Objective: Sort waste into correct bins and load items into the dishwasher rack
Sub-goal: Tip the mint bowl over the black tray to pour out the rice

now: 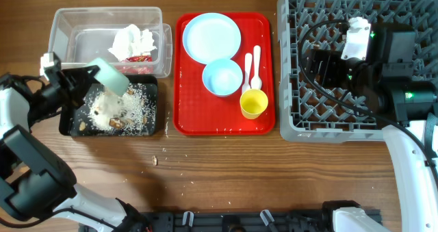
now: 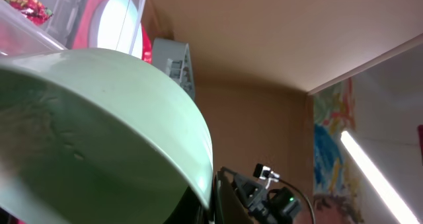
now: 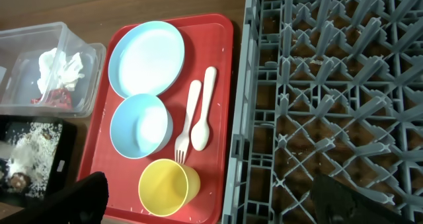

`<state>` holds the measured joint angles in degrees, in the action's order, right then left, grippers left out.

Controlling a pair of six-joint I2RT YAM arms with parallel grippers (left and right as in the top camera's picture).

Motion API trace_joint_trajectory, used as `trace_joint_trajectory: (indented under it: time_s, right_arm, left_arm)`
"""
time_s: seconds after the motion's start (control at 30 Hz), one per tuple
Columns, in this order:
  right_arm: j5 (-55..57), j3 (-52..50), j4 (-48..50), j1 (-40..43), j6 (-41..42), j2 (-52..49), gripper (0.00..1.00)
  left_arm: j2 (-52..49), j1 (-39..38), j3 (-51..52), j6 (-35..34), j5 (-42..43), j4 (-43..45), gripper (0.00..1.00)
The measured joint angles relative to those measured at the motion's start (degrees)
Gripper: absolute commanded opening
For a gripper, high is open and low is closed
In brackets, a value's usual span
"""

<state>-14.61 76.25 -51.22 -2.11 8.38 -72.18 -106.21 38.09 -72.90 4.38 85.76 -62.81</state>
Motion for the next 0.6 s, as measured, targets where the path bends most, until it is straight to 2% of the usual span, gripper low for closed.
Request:
trace_joint_trajectory:
  time_s: [0.3, 0.47, 0.53, 0.6]
  right_arm:
    - [0.00, 0.00, 0.00, 0.00, 0.00, 0.02, 1.00]
    - [0.00, 0.00, 0.00, 0.00, 0.00, 0.00, 1.00]
    - [0.00, 0.00, 0.04, 0.00, 0.00, 0.00, 1.00]
    - [0.00, 0.00, 0.26, 0.00, 0.00, 0.00, 1.00]
  left_arm:
    - [0.00, 0.52, 0.00, -6.99, 2.67, -0.57, 0.04]
    - [0.00, 0.52, 0.00, -8.09, 2.64, -0.24, 0.04]
    - [0.02, 0.52, 0.13, -7.32, 0.13, 4.35, 0.04]
    - [0.02, 0.52, 0.09, -9.11, -6.78, 4.66, 0.04]
